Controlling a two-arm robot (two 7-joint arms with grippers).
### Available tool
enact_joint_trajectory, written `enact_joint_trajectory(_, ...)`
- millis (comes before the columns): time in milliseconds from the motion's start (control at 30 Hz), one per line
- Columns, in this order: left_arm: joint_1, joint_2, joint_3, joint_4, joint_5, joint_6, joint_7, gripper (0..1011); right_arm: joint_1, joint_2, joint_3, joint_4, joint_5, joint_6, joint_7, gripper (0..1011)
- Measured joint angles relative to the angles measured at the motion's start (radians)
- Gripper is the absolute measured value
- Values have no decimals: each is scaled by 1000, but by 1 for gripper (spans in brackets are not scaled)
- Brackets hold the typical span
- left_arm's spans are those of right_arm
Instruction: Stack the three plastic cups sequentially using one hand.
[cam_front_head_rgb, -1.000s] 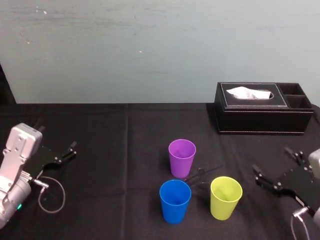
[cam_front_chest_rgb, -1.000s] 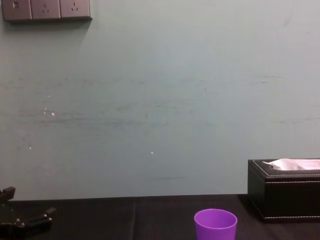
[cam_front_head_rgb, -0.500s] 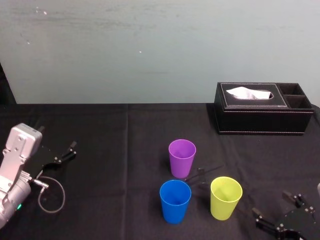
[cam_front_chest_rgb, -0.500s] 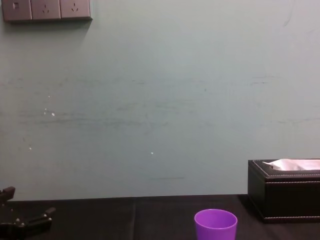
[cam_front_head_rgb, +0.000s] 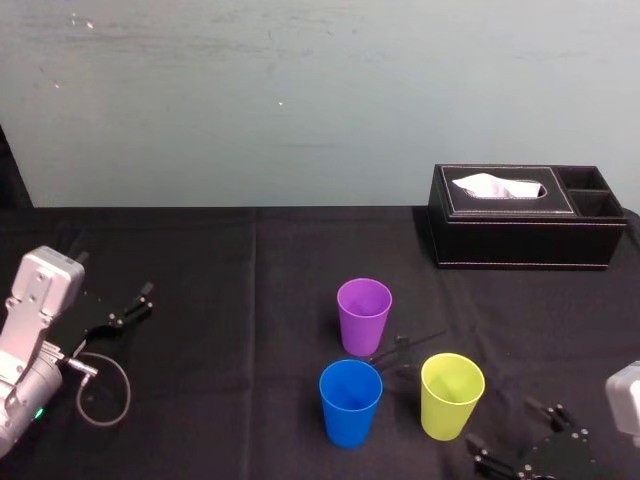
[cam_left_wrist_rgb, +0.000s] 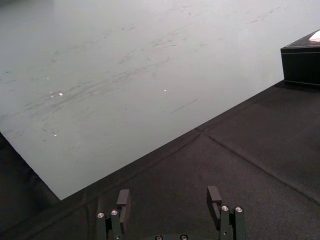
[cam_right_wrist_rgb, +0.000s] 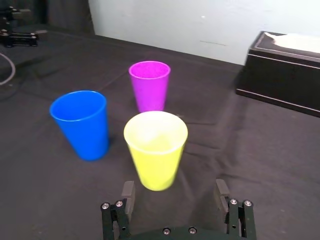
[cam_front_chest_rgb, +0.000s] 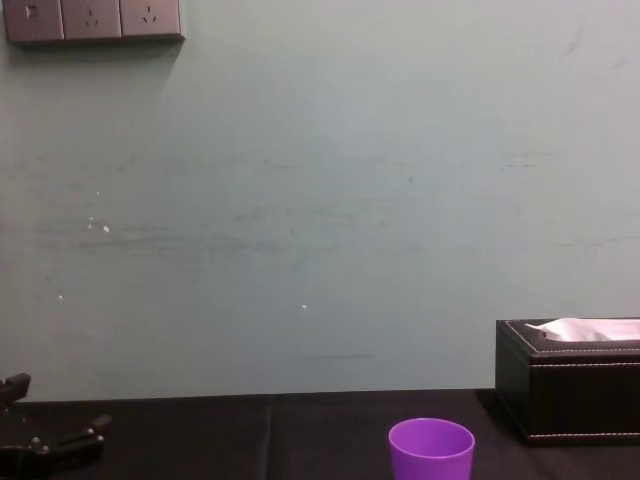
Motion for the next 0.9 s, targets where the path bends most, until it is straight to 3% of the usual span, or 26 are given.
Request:
enact_joint_trajectory(367,0,0,0,0,0,0,0,1000,58,-74,-46,21,-52,40,8,1003)
enact_joint_trajectory(900,0,0,0,0,0,0,0,1000,123,-143,-60,44,-107,126,-1,1003)
